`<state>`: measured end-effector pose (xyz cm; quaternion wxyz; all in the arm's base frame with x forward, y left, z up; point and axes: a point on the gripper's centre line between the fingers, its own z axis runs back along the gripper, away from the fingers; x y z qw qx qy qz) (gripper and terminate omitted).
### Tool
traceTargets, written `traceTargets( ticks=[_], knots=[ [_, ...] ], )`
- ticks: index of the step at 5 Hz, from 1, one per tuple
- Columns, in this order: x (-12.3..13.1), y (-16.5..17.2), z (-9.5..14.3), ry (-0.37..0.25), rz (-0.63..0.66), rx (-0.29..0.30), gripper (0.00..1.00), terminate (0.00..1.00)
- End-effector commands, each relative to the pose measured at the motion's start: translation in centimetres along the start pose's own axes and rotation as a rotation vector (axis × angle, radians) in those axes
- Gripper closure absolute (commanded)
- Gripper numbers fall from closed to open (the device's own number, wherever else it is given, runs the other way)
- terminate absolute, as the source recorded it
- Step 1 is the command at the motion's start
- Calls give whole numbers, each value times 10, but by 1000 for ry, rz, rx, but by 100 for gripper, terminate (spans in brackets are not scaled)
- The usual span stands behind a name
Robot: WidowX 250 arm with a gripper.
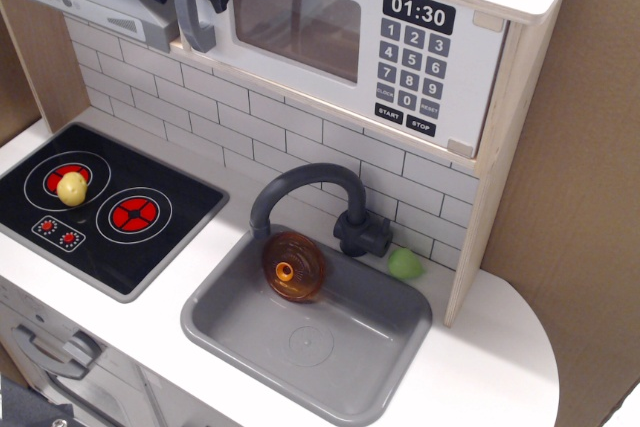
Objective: Open microwave
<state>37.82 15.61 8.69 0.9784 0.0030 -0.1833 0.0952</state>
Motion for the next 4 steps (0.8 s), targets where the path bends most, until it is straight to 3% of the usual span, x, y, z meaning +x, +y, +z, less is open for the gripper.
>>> traceTargets(
  ticks=[1, 2, 4],
  knots=[
    [12, 8, 16, -41, -46, 8, 100, 0],
    [0, 10, 22, -45, -64, 2, 100, 0],
    [-53, 16, 43, -31, -145, -28, 100, 0]
  ],
)
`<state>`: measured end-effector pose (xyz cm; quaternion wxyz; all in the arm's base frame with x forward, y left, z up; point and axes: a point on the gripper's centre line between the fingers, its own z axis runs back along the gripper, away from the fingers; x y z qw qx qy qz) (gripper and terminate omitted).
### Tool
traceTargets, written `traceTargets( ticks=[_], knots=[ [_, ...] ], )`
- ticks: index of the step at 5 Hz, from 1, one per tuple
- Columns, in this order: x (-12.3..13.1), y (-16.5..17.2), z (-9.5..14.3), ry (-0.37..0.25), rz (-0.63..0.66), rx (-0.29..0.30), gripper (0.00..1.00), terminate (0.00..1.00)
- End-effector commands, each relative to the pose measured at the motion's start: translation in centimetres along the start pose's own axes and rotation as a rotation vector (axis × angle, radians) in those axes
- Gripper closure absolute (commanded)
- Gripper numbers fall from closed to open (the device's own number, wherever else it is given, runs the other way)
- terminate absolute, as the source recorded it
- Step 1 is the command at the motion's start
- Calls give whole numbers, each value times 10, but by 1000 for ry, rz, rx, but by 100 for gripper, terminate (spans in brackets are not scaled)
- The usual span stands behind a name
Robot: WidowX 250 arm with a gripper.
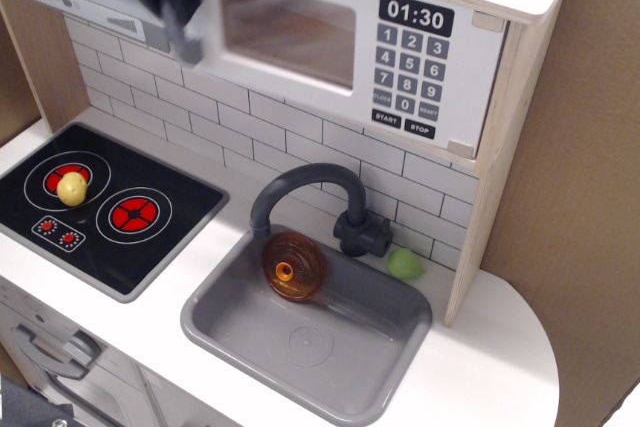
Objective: Open microwave
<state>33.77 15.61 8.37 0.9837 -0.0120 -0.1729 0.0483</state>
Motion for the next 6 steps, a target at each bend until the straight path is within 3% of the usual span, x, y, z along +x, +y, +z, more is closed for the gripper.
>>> traceTargets(
  ticks=[1, 2, 3, 4, 6],
  knots=[
    [-40, 1, 42, -27, -54, 36, 0, 0],
    [-58, -15, 66, 46, 7, -5, 0, 0],
    [-56, -31, 91, 77, 43, -25, 0, 0],
    [-20, -36, 106, 76, 173, -30, 0, 0],
    [44, -12, 89, 12, 335, 14, 0, 0]
  ],
)
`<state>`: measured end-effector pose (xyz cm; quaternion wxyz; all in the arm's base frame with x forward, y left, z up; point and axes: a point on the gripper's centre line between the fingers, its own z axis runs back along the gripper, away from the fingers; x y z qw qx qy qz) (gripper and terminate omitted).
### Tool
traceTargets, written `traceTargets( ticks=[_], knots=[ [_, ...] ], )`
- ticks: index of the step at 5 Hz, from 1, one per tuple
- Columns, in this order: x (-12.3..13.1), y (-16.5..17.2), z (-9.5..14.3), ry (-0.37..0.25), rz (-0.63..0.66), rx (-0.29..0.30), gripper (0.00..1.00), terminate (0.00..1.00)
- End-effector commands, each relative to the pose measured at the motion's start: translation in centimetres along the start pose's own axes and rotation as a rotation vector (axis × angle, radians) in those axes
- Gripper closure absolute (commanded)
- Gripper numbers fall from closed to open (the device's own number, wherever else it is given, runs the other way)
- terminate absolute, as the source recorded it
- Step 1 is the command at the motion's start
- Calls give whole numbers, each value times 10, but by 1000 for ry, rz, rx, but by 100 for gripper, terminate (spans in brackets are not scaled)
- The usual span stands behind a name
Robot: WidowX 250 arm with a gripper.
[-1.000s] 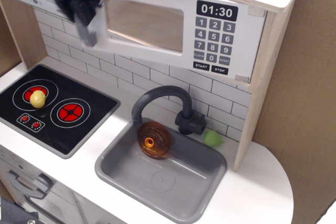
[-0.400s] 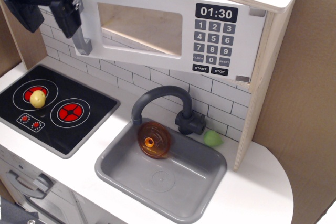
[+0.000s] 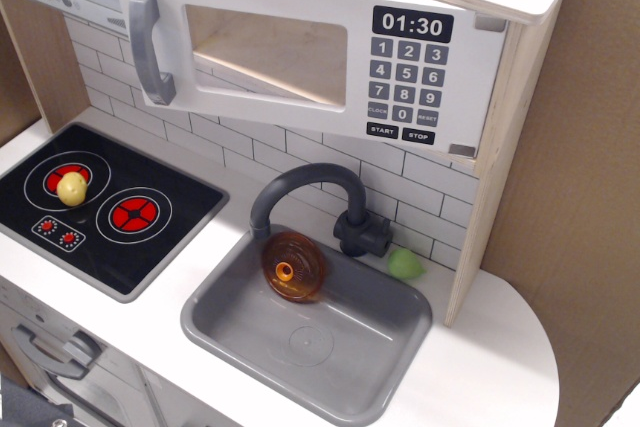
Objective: Open microwave
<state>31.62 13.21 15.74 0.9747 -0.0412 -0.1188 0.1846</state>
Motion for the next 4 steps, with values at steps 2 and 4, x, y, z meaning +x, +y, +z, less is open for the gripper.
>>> traceTargets(
  ticks=[2, 4],
  knots=[
    [50, 9, -1, -111, 51, 38, 0, 0],
    [24, 13, -26, -77, -25, 102, 0, 0]
  ],
)
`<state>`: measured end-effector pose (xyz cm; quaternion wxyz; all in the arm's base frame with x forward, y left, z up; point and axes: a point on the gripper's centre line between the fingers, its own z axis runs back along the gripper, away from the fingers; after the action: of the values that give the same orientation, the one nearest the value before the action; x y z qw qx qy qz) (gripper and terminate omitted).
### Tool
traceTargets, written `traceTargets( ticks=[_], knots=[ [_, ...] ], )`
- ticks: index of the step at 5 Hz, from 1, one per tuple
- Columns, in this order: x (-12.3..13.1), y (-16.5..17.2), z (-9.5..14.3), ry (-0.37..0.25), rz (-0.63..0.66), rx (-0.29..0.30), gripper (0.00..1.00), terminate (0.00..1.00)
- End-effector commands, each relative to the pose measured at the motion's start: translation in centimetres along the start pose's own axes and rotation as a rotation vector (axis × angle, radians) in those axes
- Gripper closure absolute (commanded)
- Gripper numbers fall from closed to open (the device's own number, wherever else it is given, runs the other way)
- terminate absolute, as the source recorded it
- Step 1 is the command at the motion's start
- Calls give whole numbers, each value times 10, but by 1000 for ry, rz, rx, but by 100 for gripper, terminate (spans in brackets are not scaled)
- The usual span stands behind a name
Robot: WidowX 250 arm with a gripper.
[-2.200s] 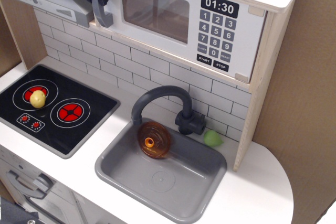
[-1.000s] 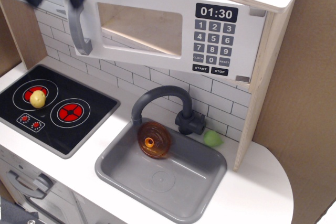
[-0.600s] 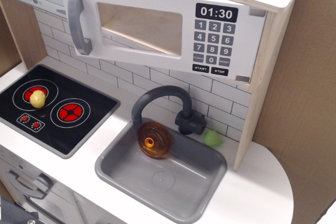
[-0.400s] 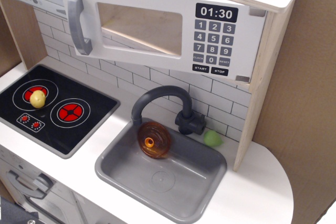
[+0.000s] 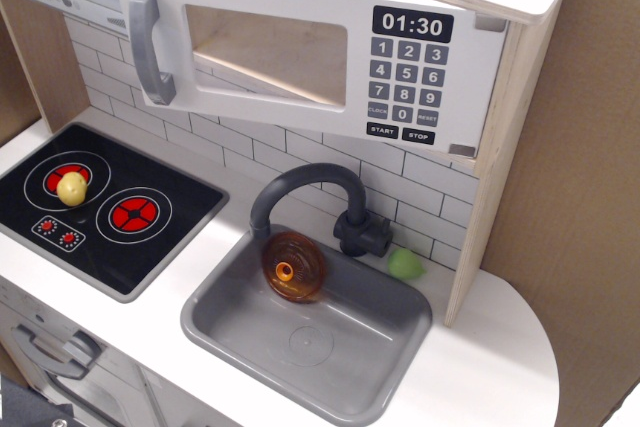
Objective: Open microwave
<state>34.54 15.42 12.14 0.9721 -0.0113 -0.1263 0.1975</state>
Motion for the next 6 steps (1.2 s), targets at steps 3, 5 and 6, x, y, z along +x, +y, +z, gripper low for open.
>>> traceTargets(
  ticks=[3, 5, 6],
  knots=[
    [-84, -50, 8, 28, -216, 35, 0, 0],
    [-109, -92, -3, 16, -209, 16, 0, 0],
    [-118, -111, -11, 42, -195, 27, 0, 0]
  ],
)
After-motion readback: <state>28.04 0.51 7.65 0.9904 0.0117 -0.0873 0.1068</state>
